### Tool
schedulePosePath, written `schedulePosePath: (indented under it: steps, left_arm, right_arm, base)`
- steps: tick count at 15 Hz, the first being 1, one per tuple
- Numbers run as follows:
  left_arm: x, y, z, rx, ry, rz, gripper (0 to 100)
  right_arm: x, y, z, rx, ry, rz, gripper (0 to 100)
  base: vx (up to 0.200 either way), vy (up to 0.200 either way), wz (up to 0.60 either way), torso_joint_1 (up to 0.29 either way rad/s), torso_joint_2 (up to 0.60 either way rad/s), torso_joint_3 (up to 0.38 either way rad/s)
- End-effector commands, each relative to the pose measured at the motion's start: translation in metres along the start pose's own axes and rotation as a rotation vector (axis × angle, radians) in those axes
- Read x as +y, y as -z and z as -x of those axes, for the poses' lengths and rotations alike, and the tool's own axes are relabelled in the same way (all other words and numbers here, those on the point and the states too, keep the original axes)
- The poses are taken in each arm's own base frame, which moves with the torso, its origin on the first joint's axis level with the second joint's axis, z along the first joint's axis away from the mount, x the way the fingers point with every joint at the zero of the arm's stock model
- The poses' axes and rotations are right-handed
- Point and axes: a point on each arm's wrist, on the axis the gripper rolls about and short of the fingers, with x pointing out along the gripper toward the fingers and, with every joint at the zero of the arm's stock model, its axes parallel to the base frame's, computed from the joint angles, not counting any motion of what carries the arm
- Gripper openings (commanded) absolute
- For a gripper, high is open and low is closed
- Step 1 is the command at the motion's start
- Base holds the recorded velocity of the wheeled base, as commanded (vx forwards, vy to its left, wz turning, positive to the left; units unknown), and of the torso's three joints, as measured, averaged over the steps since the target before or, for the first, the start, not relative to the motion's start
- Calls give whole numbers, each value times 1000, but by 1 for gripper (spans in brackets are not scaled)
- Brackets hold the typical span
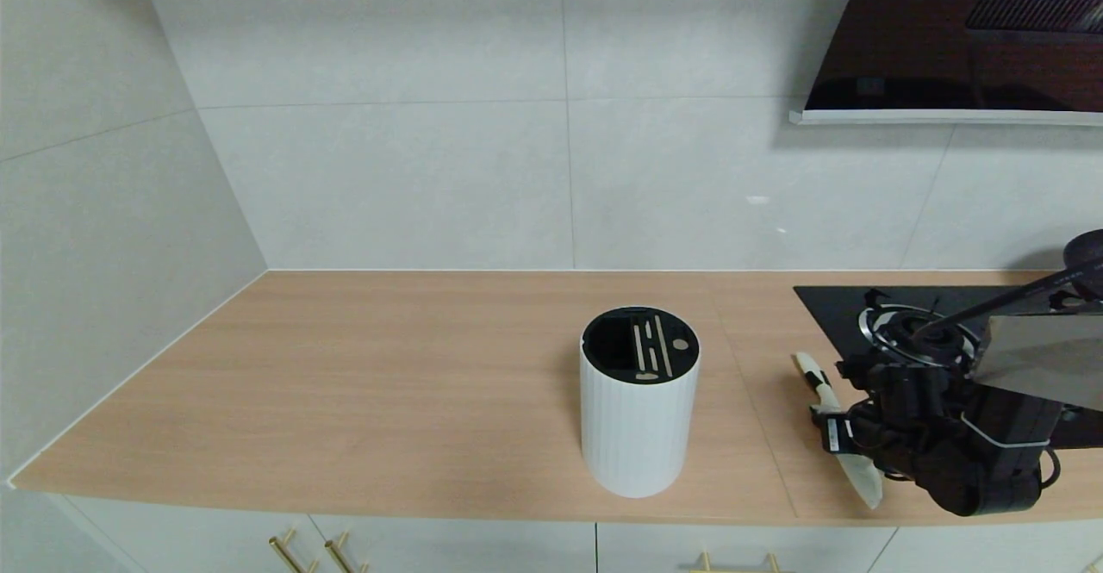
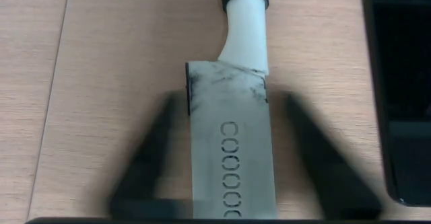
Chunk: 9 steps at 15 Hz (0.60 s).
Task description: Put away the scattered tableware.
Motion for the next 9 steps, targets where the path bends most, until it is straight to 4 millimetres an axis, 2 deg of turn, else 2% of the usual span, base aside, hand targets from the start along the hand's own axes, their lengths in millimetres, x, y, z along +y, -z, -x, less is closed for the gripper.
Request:
schedulePosePath:
  steps: [1,6,8,9]
  left_arm:
    - [0,0,0,0,0,0,100]
    - [0,0,0,0,0,0,100]
    - [0,0,0,0,0,0,100]
    - [0,0,0,-1,0,0,100]
  right_arm:
    - [0,2,-2,5,-1,1,0]
    - [0,-7,2,-21,2,-5,0]
    - [-2,-29,18,-87,4,-13,0]
    - [-2,-41,34,-122,2,-19,0]
  base:
    - [0,0,0,0,0,0]
    - [0,0,0,0,0,0]
    - [0,0,0,0,0,0]
    - [0,0,0,0,0,0]
